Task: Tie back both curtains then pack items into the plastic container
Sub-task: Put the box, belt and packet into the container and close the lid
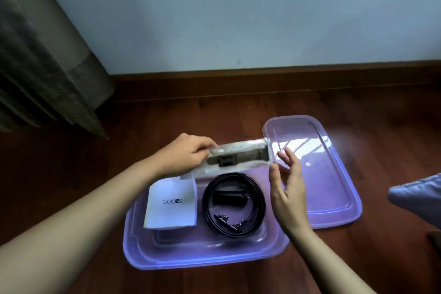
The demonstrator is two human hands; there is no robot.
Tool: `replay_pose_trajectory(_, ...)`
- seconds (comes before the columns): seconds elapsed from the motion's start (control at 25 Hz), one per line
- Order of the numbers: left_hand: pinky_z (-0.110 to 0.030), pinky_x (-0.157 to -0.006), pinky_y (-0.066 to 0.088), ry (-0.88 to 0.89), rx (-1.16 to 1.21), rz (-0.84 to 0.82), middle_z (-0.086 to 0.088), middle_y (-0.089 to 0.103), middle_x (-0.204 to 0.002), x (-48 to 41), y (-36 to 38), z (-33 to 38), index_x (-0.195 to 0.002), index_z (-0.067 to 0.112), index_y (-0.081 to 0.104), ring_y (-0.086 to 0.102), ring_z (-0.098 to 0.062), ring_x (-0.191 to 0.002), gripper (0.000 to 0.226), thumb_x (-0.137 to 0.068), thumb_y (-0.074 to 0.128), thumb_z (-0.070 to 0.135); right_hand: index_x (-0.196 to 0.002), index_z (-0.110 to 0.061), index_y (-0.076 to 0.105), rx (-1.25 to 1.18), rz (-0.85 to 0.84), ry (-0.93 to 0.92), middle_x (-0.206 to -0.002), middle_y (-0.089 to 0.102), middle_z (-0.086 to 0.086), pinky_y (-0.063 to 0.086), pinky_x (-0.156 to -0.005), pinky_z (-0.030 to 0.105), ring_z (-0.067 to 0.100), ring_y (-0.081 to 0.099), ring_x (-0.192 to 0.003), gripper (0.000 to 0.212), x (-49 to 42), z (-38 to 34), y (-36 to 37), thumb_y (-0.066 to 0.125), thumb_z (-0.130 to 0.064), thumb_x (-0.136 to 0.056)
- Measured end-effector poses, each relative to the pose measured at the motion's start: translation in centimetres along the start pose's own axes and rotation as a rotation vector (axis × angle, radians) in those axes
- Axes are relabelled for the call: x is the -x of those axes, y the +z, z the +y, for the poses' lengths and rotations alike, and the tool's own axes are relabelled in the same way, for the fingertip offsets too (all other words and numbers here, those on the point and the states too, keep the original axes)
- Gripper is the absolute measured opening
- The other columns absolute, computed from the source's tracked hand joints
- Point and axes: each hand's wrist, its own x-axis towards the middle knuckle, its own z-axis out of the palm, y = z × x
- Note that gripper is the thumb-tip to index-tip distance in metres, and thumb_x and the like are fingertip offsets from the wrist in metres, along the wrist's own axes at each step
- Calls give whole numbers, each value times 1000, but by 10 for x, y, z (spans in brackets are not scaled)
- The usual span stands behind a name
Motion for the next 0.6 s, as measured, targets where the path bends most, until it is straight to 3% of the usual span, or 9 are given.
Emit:
replay_pose_trajectory(0.04, -10, -65, 38, 9, -9, -76, 4, 67, -79, 5, -1, 4, -110, 20, 67, 54, 0, -65, 28, -91, 49, 10, -135, -25, 39, -144, -57, 65, -121, 57, -4, 44, -95, 24, 10, 57, -110, 66, -1, -6, 3, 50, -61, -81)
replay_pose_trajectory(0.12, -15, -76, 42, 7, 15, -143, 5, 69, -89, 16, 0, 8, -113, 21, 64, 60, -2, -80, 27, -92, 50, 13, -127, -25, 50, -260, -128, 133, -99, 63, 0, 48, -87, 30, 11, 60, -93, 39, 0, -15, 7, 57, -37, -90)
replay_pose_trajectory(0.2, -25, -93, 44, -21, -33, -46, 4, 63, -111, 23, 4, 8, -122, 24, 56, 56, -10, -105, 30, -92, 53, 25, -117, -25, 58, -325, -107, 162, -92, 64, 3, 49, -86, 39, 13, 59, -86, 26, 3, -15, 8, 59, -23, -91)
replay_pose_trajectory(0.32, -32, -87, 41, -60, -281, 314, -2, 50, -110, 32, 11, 15, -116, 18, 51, 46, -21, -106, 35, -88, 59, 36, -110, -30, 61, -411, -41, 192, -102, 65, 12, 47, -96, 51, 21, 61, -94, 34, 7, -17, 5, 64, -43, -78)
replay_pose_trajectory(0.4, -31, -80, 39, -77, -255, 396, -5, 54, -103, 36, 14, 27, -109, 12, 53, 50, -24, -99, 27, -90, 57, 30, -106, -36, 61, -459, -23, 206, -105, 65, 16, 44, -100, 54, 26, 61, -98, 38, 8, -19, 4, 65, -50, -71)
replay_pose_trajectory(0.48, -33, -81, 43, -124, -129, 398, -5, 59, -99, 37, 19, 34, -104, 12, 57, 56, -24, -95, 23, -90, 58, 30, -107, -37, 61, -502, -31, 215, -104, 66, 14, 43, -101, 53, 26, 62, -97, 44, 8, -18, 4, 70, -56, -68)
replay_pose_trajectory(0.6, -30, -82, 49, -283, 247, 406, 1, 65, -92, 35, 19, 37, -96, 18, 62, 62, -17, -88, 24, -83, 64, 39, -111, -34, 60, -564, -48, 230, -102, 69, 9, 44, -100, 50, 23, 63, -97, 65, 7, -18, 1, 77, -64, -56)
